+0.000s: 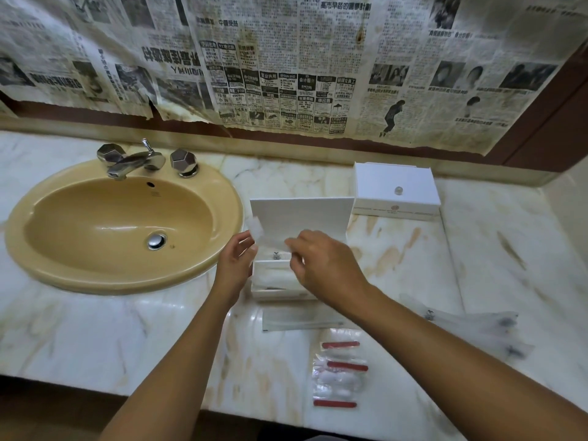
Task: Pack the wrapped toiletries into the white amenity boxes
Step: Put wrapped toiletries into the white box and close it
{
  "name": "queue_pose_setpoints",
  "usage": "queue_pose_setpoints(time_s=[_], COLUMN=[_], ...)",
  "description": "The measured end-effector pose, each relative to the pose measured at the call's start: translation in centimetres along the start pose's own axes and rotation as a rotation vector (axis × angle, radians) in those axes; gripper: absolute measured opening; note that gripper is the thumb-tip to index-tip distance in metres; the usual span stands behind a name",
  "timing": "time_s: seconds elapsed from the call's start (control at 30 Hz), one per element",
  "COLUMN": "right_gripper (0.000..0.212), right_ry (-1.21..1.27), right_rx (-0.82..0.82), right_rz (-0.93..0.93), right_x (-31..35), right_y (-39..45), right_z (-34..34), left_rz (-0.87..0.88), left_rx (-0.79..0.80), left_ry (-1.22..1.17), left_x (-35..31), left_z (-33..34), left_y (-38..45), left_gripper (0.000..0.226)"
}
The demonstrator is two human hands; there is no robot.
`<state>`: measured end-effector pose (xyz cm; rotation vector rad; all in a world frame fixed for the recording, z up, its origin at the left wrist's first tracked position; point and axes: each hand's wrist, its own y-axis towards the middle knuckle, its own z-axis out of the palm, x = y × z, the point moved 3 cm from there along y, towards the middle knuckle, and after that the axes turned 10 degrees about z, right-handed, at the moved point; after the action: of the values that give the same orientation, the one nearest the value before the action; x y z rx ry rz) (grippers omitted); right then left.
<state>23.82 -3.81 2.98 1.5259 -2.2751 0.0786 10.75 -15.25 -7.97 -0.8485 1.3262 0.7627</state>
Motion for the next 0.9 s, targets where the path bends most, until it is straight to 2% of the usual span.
queue_pose_setpoints(time_s=[0.07, 0.13, 0.27, 0.37, 0.5, 0.6, 0.73, 0.83, 0.9], right_gripper=[0.007, 0.019, 0.034, 0.015, 0.028, 0.029, 0.006, 0.046, 0.056], right_ry=[-0.053, -0.121, -0.37, -0.385, -0.365, -0.392, -0.284, -0.115, -0.1], right_rx=[-0.013, 0.017, 0.223, 0.368, 0.5, 0.596, 0.736, 0.857, 0.809], right_rz=[0.034, 0.052, 0.033, 0.081, 0.129, 0.179, 0.236, 0.323, 0.295], right_x=[-0.7, -1.1, -1.4, -1.1, -1.4, -1.6, -2.3, -3.0, -2.9], right_y=[1.9, 3.4, 4.8, 5.7, 6.5, 7.0, 7.6, 7.5, 7.4], right_z=[0.2, 0.6, 3.2, 4.5, 6.0, 6.2, 7.0, 6.8, 6.4], left_rz=[-0.001, -0.007, -0.027, -0.009, -0.013, -0.022, -0.022, -0.01, -0.006], left_rx=[-0.014, -0.03, -0.037, -0.005, 0.009, -0.005, -0.007, 0.006, 0.007], left_ry=[-0.004, 0.009, 0.015, -0.037, -0.062, -0.036, -0.036, -0.036, -0.026], left_x=[0.0, -0.1, -0.3, -0.4, -0.3, -0.2, -0.3, -0.5, -0.4], left_z=[0.0, 0.1, 0.1, 0.1, 0.0, -0.1, 0.0, 0.0, -0.1], left_y=[0.0, 0.0, -0.1, -0.1, 0.0, 0.0, 0.0, -0.1, 0.0], left_gripper=[0.016, 0.016, 0.024, 0.026, 0.026, 0.027, 0.027, 0.026, 0.025])
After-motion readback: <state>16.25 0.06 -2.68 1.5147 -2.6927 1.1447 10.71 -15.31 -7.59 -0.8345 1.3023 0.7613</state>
